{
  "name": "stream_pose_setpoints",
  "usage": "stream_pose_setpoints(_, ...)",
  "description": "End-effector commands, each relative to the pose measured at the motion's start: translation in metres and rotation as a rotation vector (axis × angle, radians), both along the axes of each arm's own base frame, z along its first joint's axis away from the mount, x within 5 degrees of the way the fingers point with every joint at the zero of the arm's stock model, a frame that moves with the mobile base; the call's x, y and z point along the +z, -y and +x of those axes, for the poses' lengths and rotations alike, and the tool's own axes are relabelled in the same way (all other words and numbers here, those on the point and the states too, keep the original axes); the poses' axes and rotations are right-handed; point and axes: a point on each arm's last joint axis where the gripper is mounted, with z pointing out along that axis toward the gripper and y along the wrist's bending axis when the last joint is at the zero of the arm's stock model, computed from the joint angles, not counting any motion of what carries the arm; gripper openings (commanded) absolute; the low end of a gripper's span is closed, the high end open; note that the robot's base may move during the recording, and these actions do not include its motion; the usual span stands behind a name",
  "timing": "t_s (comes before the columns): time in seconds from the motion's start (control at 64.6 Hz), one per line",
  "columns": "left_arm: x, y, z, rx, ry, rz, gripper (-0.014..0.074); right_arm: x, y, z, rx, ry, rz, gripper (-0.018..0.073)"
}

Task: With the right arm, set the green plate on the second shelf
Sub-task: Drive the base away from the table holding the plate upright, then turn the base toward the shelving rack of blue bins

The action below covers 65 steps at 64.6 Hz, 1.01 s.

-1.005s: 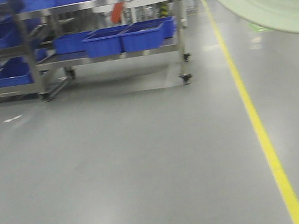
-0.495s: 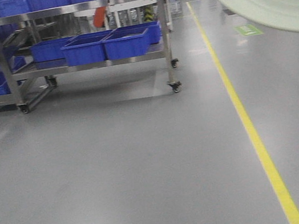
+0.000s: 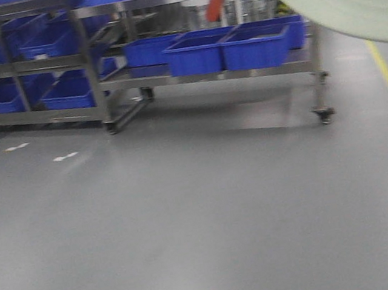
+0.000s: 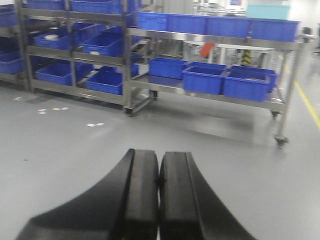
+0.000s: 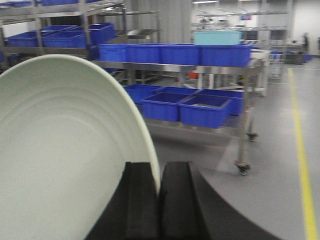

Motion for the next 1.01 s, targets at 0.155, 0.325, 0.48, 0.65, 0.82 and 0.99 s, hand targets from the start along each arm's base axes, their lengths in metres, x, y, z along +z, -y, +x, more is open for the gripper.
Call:
stream_pose_setpoints(0.155, -0.0054, 0.0003, 0.0001, -0.004, 0.058, -0.011, 0.0131, 0.0211, 0.0010, -0.0033, -0.008, 0.148, 0.011, 0.0030)
stream_pose_setpoints(0.325, -0.0054, 0.0003, 0.0001, -0.004, 0.058, -0.011, 0.0131, 0.0211, 0.0010, -0.0033, -0.008, 0.148, 0.011, 0.0030)
stream_pose_setpoints(0.48, -0.0054, 0.0003, 0.0001, -0.004, 0.058, -0.011, 0.0131, 0.0211, 0.0010, -0.0033, -0.008, 0.148, 0.011, 0.0030)
stream_pose_setpoints(0.65, -0.0054, 0.0003, 0.0001, -0.004, 0.058, -0.011, 0.0131, 0.0211, 0.0010, -0.0033, -0.008, 0.148, 0.011, 0.0030)
stream_pose_setpoints(0.82, -0.0054, 0.0003, 0.0001, -0.004, 0.058, -0.011, 0.0131, 0.0211, 0.0010, -0.0033, -0.008, 0.148, 0.011, 0.0030)
stream_pose_setpoints(0.99, -0.0054, 0.0003, 0.0001, -0.004, 0.058, -0.011, 0.0131, 0.0211, 0.0010, -0.0033, -0.008, 0.148, 0.011, 0.0030)
